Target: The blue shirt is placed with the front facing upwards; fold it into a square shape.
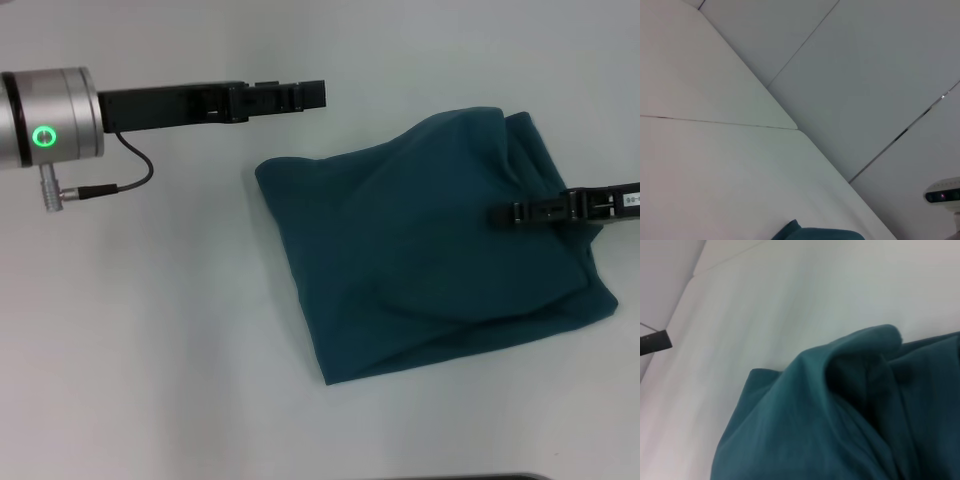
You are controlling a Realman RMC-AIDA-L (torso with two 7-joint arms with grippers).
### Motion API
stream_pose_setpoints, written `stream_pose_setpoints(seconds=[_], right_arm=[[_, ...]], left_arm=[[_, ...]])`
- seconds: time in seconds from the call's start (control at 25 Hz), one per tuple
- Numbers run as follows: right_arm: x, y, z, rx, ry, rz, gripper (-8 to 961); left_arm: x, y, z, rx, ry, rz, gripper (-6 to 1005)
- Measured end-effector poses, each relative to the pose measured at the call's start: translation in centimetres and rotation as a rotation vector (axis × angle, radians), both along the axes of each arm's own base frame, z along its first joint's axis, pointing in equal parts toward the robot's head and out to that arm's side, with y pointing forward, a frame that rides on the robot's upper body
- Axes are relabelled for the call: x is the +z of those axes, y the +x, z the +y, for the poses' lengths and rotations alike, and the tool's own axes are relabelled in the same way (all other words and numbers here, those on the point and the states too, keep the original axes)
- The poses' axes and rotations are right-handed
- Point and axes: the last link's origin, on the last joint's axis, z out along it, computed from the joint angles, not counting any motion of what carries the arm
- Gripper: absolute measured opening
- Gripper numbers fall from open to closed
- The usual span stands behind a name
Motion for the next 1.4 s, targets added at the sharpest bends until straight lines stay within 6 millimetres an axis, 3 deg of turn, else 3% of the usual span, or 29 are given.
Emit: stream_pose_setpoints(seconds=[0.36,0.8,0.96,1.4], right_arm=[[-0.3,-0.5,0.1,0.027,-0.015,0.004,759],[-0.1,-1.0,-0.3,0.054,-0.039,0.041,378],[0.4,-1.3,-0.6,0.061,-0.045,0.075,137],[1.9,-2.0,-2.3,0.088,-0.021,0.240,76]], left_arm=[[0.0,0.0,0.0,-0.001,0.001,0.001,961],[0.1,-0.1,0.1,-0.001,0.004,0.004,962],[0.1,0.0,0.1,-0.001,0.004,0.004,962],[0.2,0.0,0.1,-0.006,0.002,0.004,961]])
